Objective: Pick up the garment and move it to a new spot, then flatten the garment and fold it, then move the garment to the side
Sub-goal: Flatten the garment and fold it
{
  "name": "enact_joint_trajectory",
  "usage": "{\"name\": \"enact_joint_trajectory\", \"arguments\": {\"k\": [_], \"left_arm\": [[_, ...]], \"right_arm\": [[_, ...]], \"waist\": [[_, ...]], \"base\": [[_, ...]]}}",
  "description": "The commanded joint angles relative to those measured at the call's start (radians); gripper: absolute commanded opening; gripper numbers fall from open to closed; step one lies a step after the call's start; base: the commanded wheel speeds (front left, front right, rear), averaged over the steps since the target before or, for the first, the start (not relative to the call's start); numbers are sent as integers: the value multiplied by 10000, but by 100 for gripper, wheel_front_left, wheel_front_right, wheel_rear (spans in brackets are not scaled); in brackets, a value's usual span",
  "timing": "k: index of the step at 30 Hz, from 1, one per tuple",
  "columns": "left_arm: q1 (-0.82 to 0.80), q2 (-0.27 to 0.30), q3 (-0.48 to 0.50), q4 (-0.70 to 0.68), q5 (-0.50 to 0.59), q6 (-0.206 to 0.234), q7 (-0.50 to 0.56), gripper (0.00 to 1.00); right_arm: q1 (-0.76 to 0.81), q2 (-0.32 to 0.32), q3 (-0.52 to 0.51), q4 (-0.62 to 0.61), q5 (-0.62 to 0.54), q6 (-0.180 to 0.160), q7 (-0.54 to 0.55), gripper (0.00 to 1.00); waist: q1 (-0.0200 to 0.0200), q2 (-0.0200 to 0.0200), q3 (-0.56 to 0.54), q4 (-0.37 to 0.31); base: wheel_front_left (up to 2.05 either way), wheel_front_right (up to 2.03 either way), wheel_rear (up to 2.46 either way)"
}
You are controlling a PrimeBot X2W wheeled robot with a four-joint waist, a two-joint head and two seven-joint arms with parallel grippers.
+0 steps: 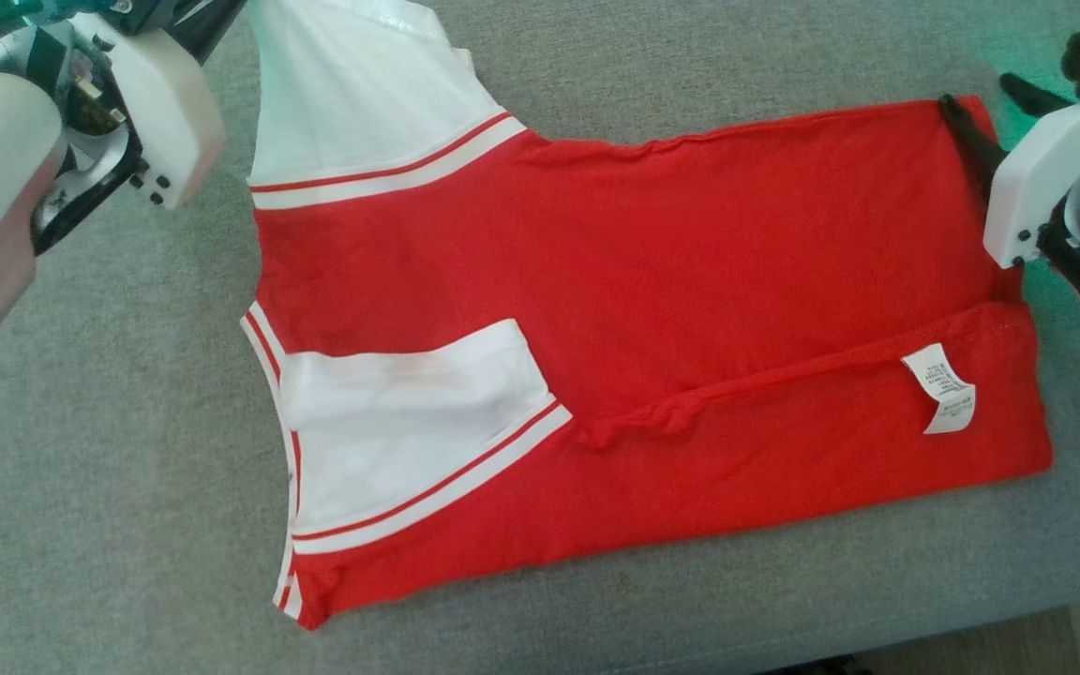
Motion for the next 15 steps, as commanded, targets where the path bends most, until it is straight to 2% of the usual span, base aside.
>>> {"name": "enact_joint_trajectory", "arguments": {"k": [1,2,5,7,8,15], "left_arm": [[-640,398,439,-138,39,19,64,0],[-636,404,439,-150,32,19,76,0],[-628,428,439,-190,12,19,106,0],[-628,441,439,-207,-5,19,122,0],[-630,443,439,-212,-11,19,125,0],[-731,456,439,-107,144,19,-249,0]], "right_arm": [[241,-285,226,31,78,-7,198,80],[223,-315,298,24,155,-7,249,78],[202,-412,525,-27,411,-7,488,58],[186,-478,639,-79,573,-7,606,28],[177,-509,692,-118,642,-7,630,0],[-125,-631,653,-346,790,-7,-206,0]], "waist": [[0,0,-12,1],[0,0,-18,3],[0,0,-50,3],[0,0,-70,1],[0,0,-78,3],[0,0,-147,-8]], "base": [[0,0,0],[0,0,0],[0,0,0],[0,0,0],[0,0,0],[0,0,0]]}}
